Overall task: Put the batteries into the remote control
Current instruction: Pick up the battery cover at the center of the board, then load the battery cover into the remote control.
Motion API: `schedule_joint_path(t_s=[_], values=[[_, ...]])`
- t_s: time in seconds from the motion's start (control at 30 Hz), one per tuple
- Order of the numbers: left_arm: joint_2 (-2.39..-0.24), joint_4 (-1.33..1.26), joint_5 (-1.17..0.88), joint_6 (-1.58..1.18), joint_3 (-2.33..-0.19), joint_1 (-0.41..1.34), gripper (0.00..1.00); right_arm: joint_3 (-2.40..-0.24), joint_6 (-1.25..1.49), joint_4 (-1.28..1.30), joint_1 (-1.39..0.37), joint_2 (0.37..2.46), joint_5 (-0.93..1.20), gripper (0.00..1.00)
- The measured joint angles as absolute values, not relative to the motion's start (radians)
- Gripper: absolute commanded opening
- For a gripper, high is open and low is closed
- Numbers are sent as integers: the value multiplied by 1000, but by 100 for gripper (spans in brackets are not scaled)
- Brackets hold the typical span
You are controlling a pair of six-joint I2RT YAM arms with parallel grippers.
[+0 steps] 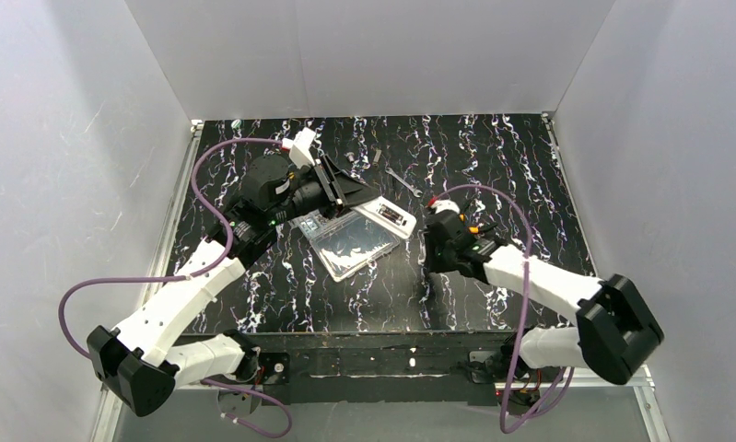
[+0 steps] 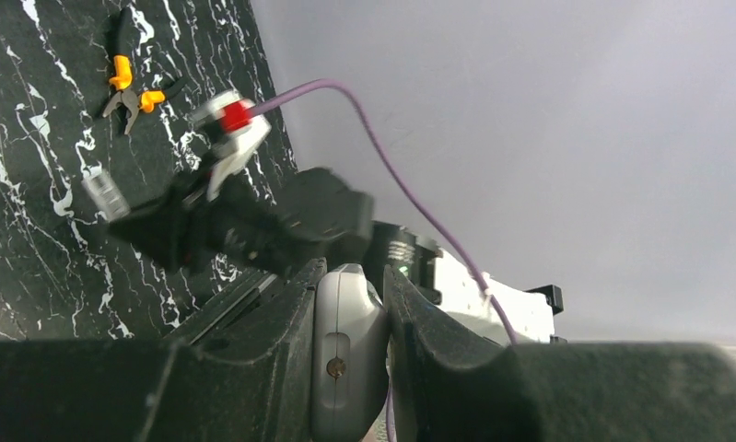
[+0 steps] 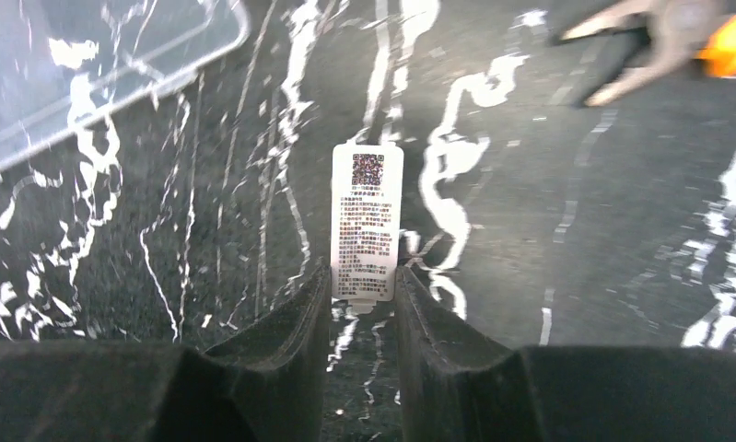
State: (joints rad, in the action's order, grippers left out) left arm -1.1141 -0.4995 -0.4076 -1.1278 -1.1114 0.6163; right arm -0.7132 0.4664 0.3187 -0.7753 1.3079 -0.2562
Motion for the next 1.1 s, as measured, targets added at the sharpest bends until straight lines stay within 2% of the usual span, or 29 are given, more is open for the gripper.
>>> schedule_joint_path(t_s=[0.27, 0.5, 0.77, 1.1], values=[[-1112, -500, -404, -1126, -1073, 610, 0, -743, 423, 419, -682, 1111, -306, 35], [-1112, -509, -400, -1130, -1031, 604, 0, -954, 280, 538, -668, 1017, -331, 35], [-1121, -528, -402, -1127, -1005, 604, 0, -1238, 80, 727, -666, 1067, -113, 33], [-1171, -564, -408, -1126, -988, 604, 0, -1393, -32, 895, -776, 1141, 57, 33]])
